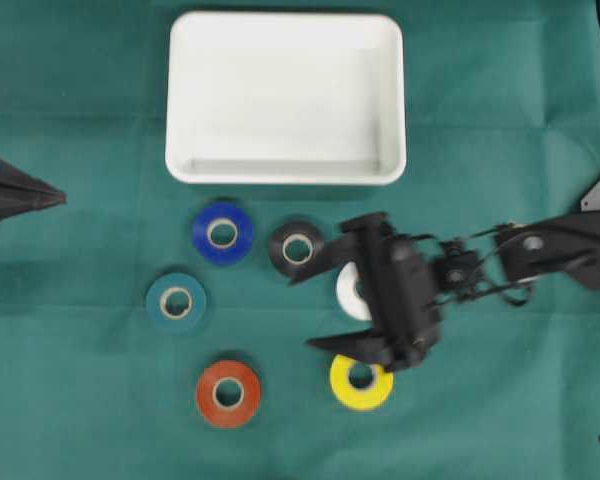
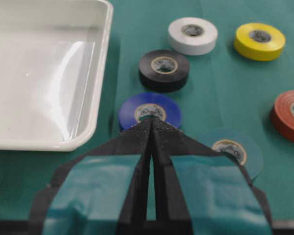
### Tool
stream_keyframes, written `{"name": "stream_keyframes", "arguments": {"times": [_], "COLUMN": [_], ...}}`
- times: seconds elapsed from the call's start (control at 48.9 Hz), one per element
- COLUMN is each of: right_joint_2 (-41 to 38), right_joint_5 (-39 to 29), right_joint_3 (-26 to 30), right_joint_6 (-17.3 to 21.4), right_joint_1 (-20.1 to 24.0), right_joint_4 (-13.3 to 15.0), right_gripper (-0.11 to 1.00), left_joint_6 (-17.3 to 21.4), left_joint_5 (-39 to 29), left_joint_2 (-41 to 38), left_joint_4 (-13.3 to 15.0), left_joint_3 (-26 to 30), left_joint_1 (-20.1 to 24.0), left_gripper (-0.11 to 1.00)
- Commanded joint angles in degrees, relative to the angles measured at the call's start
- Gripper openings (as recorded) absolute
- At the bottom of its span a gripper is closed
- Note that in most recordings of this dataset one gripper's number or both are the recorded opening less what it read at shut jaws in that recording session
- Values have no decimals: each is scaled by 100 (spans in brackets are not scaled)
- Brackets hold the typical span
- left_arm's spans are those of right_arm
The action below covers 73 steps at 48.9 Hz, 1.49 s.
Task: Put the tape into the white case with the right arm.
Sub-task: 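Move the right gripper left over the red-orange tape roll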
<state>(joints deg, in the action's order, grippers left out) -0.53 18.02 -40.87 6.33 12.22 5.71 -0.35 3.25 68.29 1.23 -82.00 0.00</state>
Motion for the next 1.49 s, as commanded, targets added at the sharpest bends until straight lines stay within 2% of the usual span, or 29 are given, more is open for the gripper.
{"name": "stream_keyframes", "arguments": {"times": [0.0,0.245,0.552,1.083,1.471], "right_joint_2": [-176,-738,-1274,-1723,-1995], "right_joint_5": [0,-343,-853,-1283,-3085], "right_joint_3": [431,1195,1960,2584,3234], "right_joint_6": [-9,44,44,62,62], "right_joint_1": [9,62,114,193,378], "right_joint_4": [9,0,0,0,0], "right_gripper": [67,67,67,67,67], "left_joint_6": [0,0,0,0,0], "left_joint_5": [53,53,18,9,9], "left_joint_2": [-26,70,563,703,694], "left_joint_4": [9,9,9,9,9], "left_joint_3": [62,-53,-211,-325,-334], "left_joint_1": [9,9,9,9,9], "left_gripper": [0,0,0,0,0]}}
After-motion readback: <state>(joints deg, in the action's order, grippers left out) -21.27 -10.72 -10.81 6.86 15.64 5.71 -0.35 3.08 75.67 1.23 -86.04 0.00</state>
